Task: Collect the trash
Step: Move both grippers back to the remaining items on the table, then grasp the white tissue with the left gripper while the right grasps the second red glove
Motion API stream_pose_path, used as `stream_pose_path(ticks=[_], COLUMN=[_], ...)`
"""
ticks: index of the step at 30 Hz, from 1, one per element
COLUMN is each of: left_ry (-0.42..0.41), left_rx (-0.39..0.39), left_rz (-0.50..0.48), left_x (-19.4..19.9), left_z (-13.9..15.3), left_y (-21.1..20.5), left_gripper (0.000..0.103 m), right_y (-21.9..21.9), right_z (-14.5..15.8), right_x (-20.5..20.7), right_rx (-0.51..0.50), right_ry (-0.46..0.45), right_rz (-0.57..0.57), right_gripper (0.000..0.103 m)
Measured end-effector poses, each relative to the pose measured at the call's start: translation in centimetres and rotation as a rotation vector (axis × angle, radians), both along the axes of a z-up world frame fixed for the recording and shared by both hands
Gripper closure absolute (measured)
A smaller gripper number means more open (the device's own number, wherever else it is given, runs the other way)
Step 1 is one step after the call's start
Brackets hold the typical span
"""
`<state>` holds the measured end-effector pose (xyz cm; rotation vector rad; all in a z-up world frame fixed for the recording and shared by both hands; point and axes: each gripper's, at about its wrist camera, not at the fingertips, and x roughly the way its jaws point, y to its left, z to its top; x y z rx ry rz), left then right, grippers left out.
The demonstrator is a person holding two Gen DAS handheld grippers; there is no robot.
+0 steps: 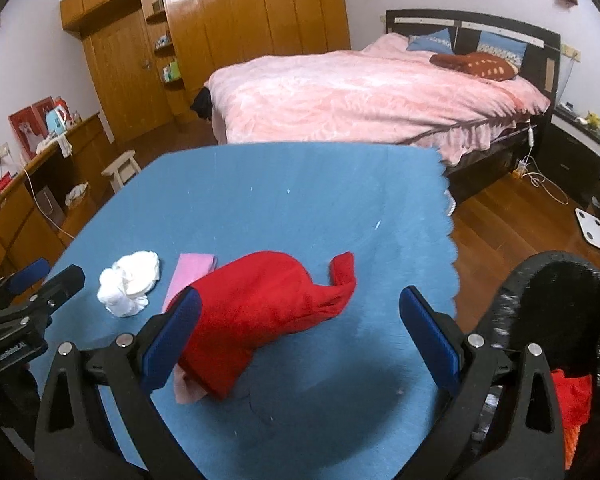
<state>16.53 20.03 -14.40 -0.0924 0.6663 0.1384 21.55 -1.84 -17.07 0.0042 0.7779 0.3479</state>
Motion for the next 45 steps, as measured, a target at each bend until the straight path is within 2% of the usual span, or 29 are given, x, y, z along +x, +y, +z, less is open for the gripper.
stream_pose_path(ticks=[9, 16, 18, 19, 23, 24, 26, 30, 32, 36, 40, 45], left_ry=[0.025, 0.060, 0.073, 0.079, 0.109, 0.116, 0.139, 0.170, 0.190, 0.210, 0.196, 0.158], left_rx=[-0.012, -0.018, -0.024, -0.026, -0.035, -0.038, -0.047, -0.063, -0.067, -0.070, -0.071, -0.064], left_rz=[0.005, 0.002, 0.000, -0.001, -0.009, -0.011, -0.025, -0.049, -0.054, -0.053, -0.052, -0.052], left_x=[1.2, 2.8, 3.2, 3.5, 4.4, 4.5, 5.0, 5.6, 5.9, 6.2, 5.9, 5.3], left_z=[-1.7, -3.0, -3.4, -3.6, -4.6, -4.7, -5.3, -5.8, -6.2, -6.5, -6.3, -5.0], left_y=[1.1, 1.4, 1.5, 1.5, 1.6, 1.6, 1.6, 1.4, 1.4, 1.4, 1.4, 1.1], left_gripper=[0.009, 0.009, 0.010, 0.010, 0.013, 0.014, 0.018, 0.030, 0.036, 0.051, 0.057, 0.057], right_y=[1.3, 2.3, 2.7, 2.8, 2.9, 2.8, 2.8, 3.0, 3.1, 3.2, 3.0, 2.6], right_z=[-3.3, -4.5, -4.9, -5.0, -5.3, -5.3, -5.3, -5.2, -5.2, -5.0, -4.4, -2.1], right_x=[2.5, 3.5, 3.7, 3.8, 3.8, 3.8, 3.7, 3.7, 3.7, 3.6, 3.5, 3.1], right_rx=[-0.037, -0.056, -0.060, -0.060, -0.051, -0.048, -0.040, -0.036, -0.024, -0.010, 0.005, 0.028], right_ry=[0.059, 0.092, 0.114, 0.123, 0.140, 0.141, 0.143, 0.146, 0.152, 0.159, 0.153, 0.104], right_rz=[0.004, 0.035, 0.054, 0.065, 0.081, 0.083, 0.091, 0.111, 0.124, 0.146, 0.148, 0.147], right_gripper=[0.007, 0.007, 0.015, 0.023, 0.036, 0.038, 0.053, 0.065, 0.077, 0.085, 0.087, 0.087])
